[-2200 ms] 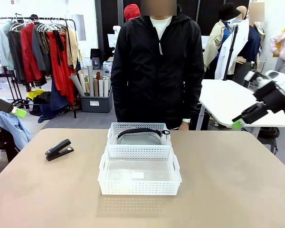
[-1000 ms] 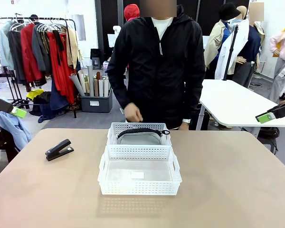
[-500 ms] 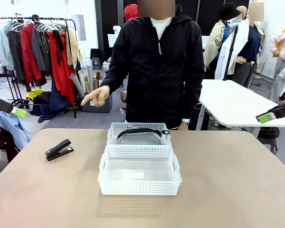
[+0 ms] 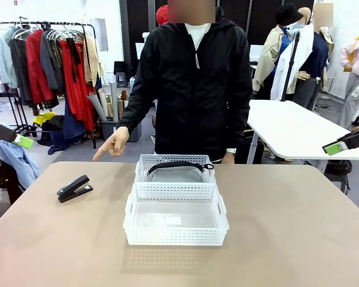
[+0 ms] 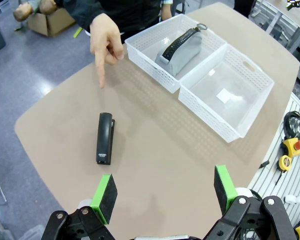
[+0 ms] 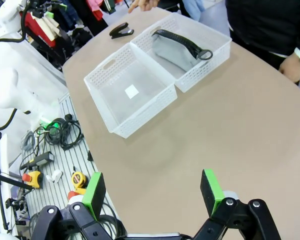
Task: Distribute items into two baskets.
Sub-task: Pick up the Stapler that the person points to.
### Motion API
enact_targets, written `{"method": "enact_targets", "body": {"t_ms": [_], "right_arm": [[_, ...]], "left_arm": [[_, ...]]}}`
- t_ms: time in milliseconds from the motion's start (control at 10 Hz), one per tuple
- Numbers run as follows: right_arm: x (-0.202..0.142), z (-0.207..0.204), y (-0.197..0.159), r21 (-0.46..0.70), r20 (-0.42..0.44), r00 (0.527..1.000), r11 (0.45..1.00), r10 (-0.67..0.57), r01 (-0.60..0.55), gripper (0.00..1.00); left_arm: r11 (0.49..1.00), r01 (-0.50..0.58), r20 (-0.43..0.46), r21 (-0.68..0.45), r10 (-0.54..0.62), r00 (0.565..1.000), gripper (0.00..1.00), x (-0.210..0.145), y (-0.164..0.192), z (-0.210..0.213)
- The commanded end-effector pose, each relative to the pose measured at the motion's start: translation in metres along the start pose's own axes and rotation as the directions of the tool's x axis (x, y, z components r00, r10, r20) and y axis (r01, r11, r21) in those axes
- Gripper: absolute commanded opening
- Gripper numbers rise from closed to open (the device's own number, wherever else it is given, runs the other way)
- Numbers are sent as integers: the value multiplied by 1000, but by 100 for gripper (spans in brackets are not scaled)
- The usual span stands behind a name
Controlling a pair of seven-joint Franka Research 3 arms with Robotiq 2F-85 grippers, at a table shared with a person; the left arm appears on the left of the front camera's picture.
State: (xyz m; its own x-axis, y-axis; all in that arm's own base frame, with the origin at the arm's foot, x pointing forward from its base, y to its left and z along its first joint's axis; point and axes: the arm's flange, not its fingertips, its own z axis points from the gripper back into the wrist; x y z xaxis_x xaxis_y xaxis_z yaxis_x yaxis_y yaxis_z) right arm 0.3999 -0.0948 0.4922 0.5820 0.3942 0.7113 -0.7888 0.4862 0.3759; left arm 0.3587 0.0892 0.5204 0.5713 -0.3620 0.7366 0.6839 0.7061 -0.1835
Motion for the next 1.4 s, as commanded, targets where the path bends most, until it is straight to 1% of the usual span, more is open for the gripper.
{"method": "enact_targets", "body": {"t_ms": [0,400,500,600,700,900,1000,1100,1300], "right_arm": [[0,0,1,3,4,1000,1000,2,-2,100],[0,0,1,3,4,1000,1000,2,-2,100],[0,0,1,3,4,1000,1000,2,-2,100],[0,0,1,3,4,1000,1000,2,-2,100],[0,0,1,3,4,1000,1000,2,-2,100],[0,0,1,3,4,1000,1000,2,-2,100],[0,0,1,3,4,1000,1000,2,-2,100],[0,0,1,3,4,1000,1000,2,-2,100],[0,0,1,3,4,1000,1000,2,-2,100]], "left_arm": [[1000,-1,17,-11,1,1000,100,-1,0,0],[1000,-1,17,-11,1,1000,100,-1,0,0],[1000,0,0,0,0,1000,100,0,0,0],[1000,-12,-8,20,12,1000,100,12,10,-3],[999,-31,-25,20,31,999,100,24,21,-8],[999,-4,-65,36,7,998,100,43,34,-20],[999,-12,-91,32,14,996,100,53,42,-27],[999,11,-132,30,-7,991,100,62,49,-39],[1000,17,-195,20,-13,981,100,74,72,-60]]}}
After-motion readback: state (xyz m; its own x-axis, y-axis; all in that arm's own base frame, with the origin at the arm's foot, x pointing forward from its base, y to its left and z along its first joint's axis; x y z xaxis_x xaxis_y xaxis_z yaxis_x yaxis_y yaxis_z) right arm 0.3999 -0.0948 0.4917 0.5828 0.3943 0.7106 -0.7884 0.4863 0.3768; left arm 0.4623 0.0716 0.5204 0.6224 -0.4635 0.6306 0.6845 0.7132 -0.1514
